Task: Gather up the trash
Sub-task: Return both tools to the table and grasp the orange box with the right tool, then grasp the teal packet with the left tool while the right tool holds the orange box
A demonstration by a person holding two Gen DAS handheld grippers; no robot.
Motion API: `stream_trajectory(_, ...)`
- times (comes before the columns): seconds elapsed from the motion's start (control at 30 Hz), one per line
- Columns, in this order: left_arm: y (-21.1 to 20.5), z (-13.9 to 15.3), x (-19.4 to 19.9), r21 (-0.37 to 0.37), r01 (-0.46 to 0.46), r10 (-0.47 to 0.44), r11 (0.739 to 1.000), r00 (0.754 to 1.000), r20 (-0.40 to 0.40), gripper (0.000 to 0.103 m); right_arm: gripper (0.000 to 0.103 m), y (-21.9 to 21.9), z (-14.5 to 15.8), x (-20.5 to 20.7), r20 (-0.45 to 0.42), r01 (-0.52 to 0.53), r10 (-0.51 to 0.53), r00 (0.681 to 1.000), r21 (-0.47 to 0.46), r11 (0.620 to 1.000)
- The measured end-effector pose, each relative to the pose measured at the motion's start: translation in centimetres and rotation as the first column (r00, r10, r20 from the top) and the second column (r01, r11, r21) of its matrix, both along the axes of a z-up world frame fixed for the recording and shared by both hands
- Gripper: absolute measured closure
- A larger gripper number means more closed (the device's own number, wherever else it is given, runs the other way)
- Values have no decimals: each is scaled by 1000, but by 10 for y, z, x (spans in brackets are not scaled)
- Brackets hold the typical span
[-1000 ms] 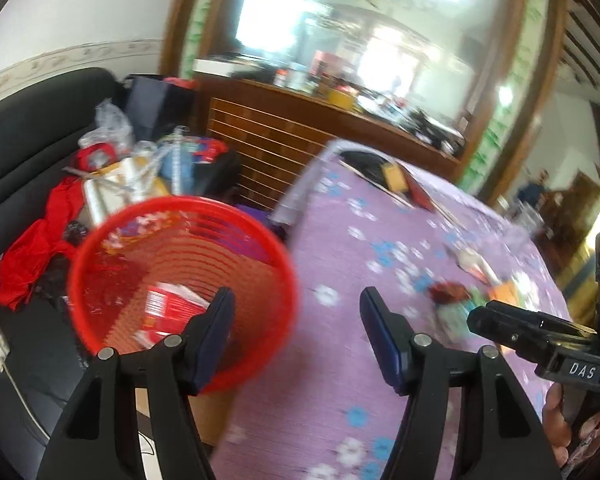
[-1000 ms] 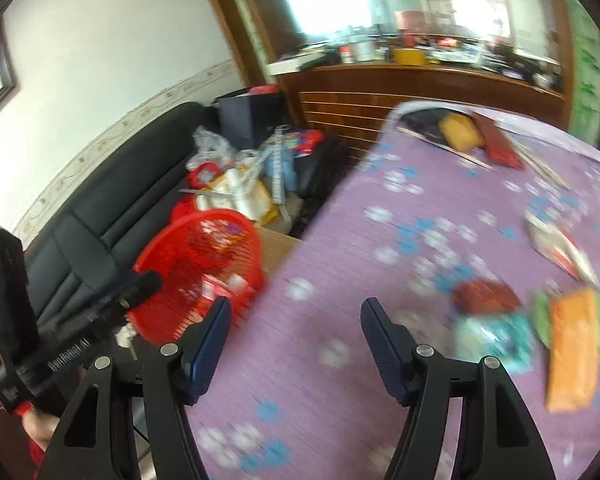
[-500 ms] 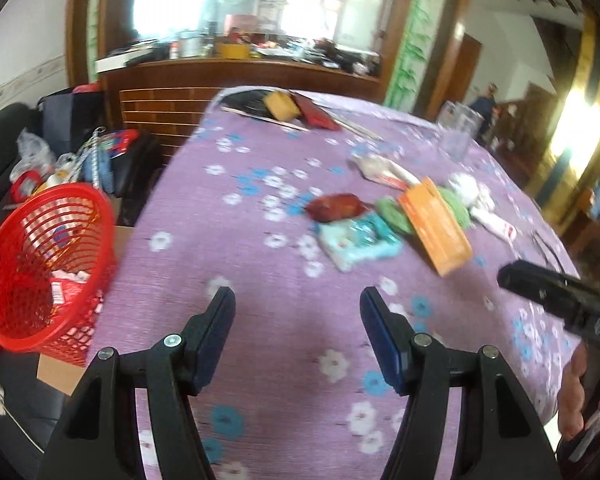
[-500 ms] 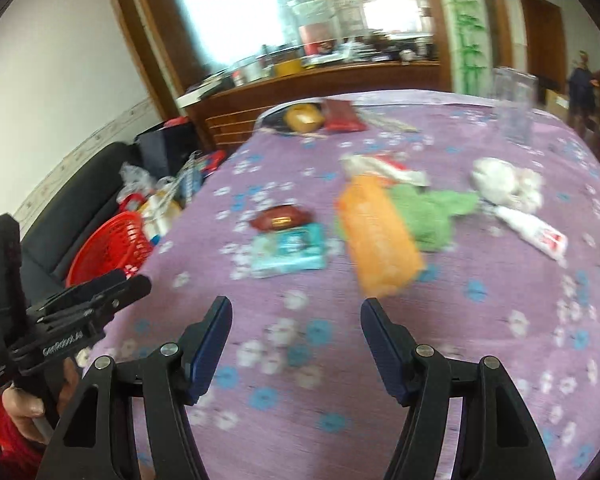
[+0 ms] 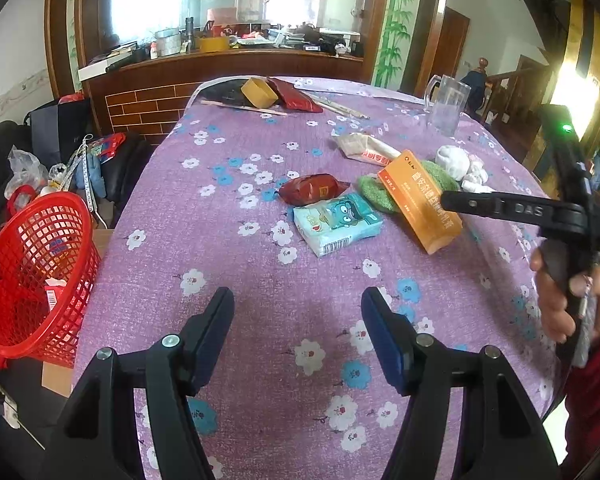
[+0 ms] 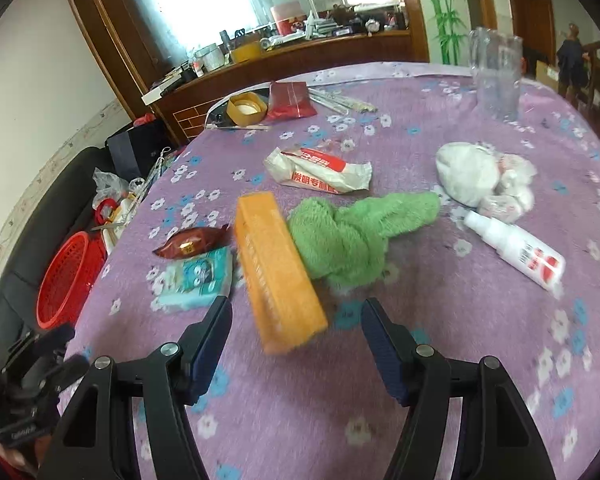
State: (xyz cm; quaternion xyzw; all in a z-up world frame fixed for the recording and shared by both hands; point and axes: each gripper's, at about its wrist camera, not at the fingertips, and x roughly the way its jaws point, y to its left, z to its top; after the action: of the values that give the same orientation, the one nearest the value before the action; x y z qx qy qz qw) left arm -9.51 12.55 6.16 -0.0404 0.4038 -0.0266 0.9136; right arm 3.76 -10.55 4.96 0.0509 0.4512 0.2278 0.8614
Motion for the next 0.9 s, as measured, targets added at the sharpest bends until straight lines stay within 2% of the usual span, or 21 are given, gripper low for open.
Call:
stream_trajectory(0.07,0,-2,2,2,0,0,1000,1000,-6,38,32,6,-8,7,-22,-24,24,999,15,1000)
stream_trajectory(0.1,1,-2,3,2,-1,1,1000,1000,-9,38,39,10,-11,9,-33,-27,27,999,19,999)
stream_trajectory(0.2,3,-3,7,-9,3,-4,1000,1000,-13,38,72,25,-19,7,-55,-45,45,997,4,999)
stream_trajectory(0.23,4,-4,8,-10,4,-4,1000,1000,-15,38,76,26,-19,5,-55,-42,43,998,9,999)
stream_trajectory(0.5,-3,-8,44,-20,44,-45,999,998,-52,36,79,17,7,-41,8,-46,45,999,105,993)
stream_trajectory(0.67,-1,-12,85,-108,60,-68,992,995,-73,36,79,1,17,-66,44,-20,14,999,138,990)
stream_trajectory(0.73,0,-15,101,-115,49,-58,992,995,-78,36,79,-6,18,-69,44,-11,5,999,144,990)
stream_trajectory(0.9,-1,-35,133,-197,75,-102,977,986,-131,36,79,-22,16,-73,29,18,-23,999,172,985)
